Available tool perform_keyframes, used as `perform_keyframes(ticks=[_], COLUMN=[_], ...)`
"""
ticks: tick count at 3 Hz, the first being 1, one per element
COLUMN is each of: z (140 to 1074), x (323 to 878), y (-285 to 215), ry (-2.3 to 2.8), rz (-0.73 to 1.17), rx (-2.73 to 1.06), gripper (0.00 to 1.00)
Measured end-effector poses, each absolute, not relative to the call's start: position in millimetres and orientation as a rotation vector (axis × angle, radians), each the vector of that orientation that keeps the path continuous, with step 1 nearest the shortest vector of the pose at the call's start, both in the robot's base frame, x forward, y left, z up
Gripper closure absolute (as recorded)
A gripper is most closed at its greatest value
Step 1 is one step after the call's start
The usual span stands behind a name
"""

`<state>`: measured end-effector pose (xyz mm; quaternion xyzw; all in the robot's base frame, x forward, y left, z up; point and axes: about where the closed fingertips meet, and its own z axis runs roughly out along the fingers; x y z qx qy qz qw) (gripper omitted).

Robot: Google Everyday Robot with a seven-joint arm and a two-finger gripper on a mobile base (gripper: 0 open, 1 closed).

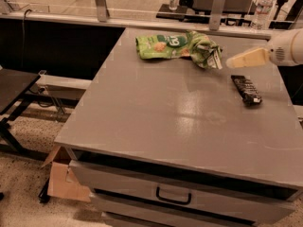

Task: Move green jalapeno chip bag near green rice chip bag

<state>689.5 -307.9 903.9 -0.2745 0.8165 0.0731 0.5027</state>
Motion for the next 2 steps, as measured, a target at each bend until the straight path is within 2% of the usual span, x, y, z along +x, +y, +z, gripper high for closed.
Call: perform_keyframes(ticks=[1, 2], z=[923.4, 923.4], x=[660.3, 660.3], y=[-380.2, -380.2], ry=[1.988, 1.988], rz=[0.089, 0.089], rx=[-0.556, -0.556], gripper=[0.00, 0.00])
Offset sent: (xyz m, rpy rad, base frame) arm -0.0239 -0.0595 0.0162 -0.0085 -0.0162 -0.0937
